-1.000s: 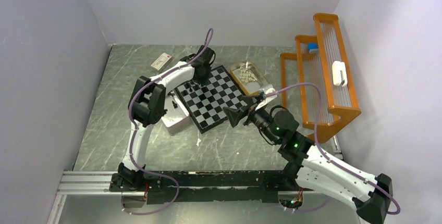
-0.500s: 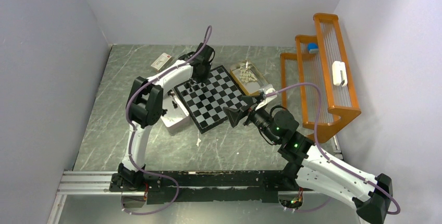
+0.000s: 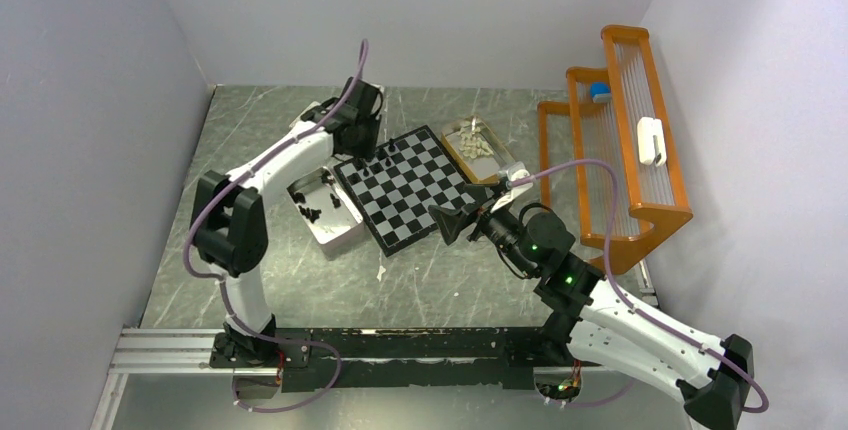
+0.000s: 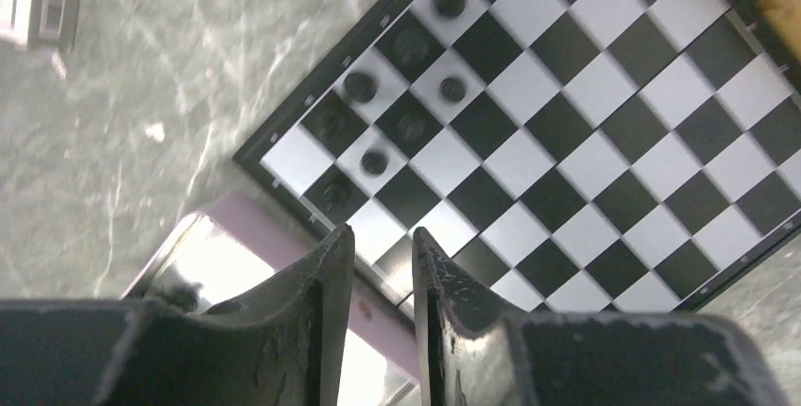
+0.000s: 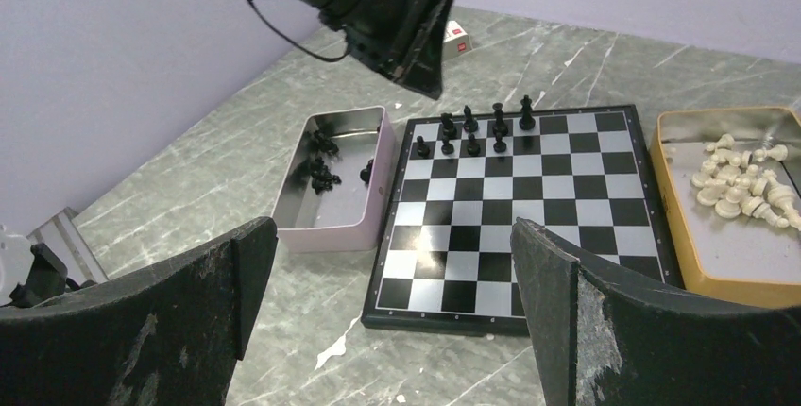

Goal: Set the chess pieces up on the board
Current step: Place the chess piece on the chessboard, then pick up the chess piece from the storage box.

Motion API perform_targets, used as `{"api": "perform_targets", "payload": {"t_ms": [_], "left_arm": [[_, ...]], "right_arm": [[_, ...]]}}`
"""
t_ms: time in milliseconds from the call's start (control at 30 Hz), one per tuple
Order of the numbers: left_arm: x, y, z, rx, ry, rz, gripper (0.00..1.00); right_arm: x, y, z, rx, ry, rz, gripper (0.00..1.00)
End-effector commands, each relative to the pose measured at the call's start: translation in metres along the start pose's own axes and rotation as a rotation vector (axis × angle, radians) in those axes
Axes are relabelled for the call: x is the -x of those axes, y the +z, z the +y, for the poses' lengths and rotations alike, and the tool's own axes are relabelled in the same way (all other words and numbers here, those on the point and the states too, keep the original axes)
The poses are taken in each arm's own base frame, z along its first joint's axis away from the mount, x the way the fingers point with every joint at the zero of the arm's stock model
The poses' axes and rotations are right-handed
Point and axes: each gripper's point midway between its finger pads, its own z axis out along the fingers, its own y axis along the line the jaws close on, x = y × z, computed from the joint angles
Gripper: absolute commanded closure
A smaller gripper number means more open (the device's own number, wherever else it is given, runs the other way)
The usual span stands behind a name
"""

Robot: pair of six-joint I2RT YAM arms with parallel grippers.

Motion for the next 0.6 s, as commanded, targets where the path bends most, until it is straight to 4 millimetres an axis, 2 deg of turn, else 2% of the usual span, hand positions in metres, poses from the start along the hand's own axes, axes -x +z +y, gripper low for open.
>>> {"api": "perform_targets", "payload": {"t_ms": [0,133,200,267,467,567], "left_arm": [[-0.022,-0.017,0.033,0.049,-0.074,0.030,0.66],[-0.041,-0.030,0.068,0.078,-0.261,0.032,0.66],[-0.043,-0.040,0.079,0.060,-0.355,-0.017,0.63],[-0.046,-0.045,0.089,0.066,-0.444,-0.070,0.64],[-0.065,-0.040,0.106,0.134,-0.630,-0.061,0.64],[-0.073,-0.034,0.105,0.127,-0.710,-0.031,0.65]], "right_arm": [[-0.001,-0.002,-0.003,-0.009,0.004,-0.007,0.00],[-0.002,-0.003,-0.003,-0.008,0.008,-0.005,0.00],[-0.004,-0.003,-0.003,-0.008,0.010,-0.006,0.00],[-0.005,-0.003,-0.003,-0.005,0.012,-0.003,0.00],[-0.004,-0.003,-0.002,-0.004,0.009,-0.001,0.00],[-0.002,-0.005,-0.004,-0.011,0.009,-0.008,0.00]]}}
